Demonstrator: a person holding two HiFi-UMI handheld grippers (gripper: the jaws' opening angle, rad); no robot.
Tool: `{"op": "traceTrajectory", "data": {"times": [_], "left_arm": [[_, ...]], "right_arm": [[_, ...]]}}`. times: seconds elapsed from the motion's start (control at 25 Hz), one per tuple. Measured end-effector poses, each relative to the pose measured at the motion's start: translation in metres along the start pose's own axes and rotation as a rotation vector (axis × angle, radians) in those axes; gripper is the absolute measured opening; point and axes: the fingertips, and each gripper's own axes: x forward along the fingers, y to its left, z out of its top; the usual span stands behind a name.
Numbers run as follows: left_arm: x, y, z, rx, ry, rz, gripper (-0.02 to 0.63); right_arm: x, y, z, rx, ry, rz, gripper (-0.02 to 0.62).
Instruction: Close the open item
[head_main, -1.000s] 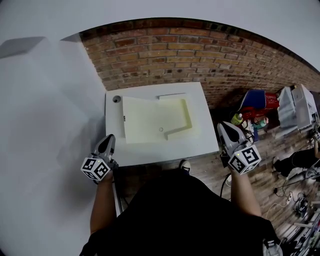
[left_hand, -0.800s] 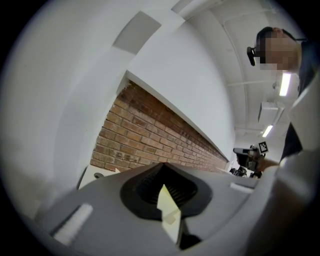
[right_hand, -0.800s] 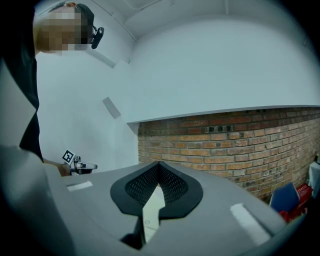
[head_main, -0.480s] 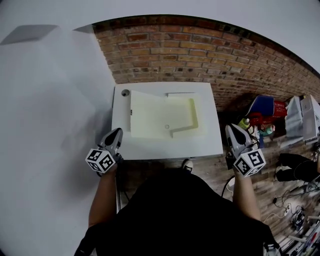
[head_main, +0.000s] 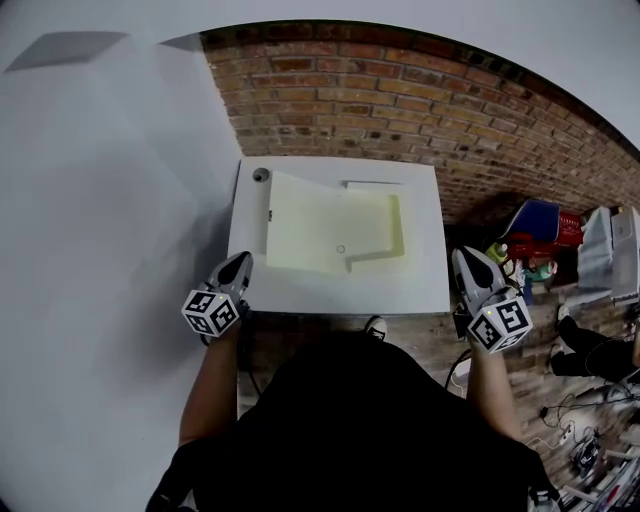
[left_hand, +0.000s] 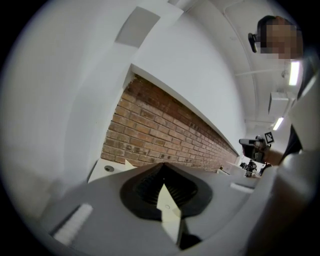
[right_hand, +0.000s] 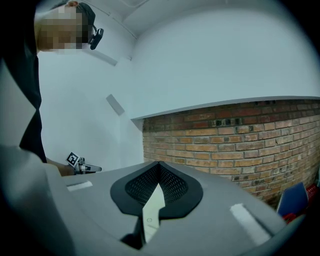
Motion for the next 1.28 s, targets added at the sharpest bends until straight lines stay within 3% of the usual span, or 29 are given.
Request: {"op": "traceTrajectory", "data": {"times": [0.4,0.92,1.28], "left_arm": [[0.013,0.011,-0.036,0.007,0.094,0.055,0.003],[0.031,0.017,-0.074,0.121,0.21,0.107,0.006],[0.043,0.031,-0.101,0.127,0.267,0.146,0.017]], "right_arm": [[0.012,-0.001,-0.014,0.006,0.044,0.031,0.002],[0.011,-0.009,-0.04,0.011,0.091,0.042,0.002],[0.006,-0.018,-0.048,0.016,0.119,0.03,0.002]]}}
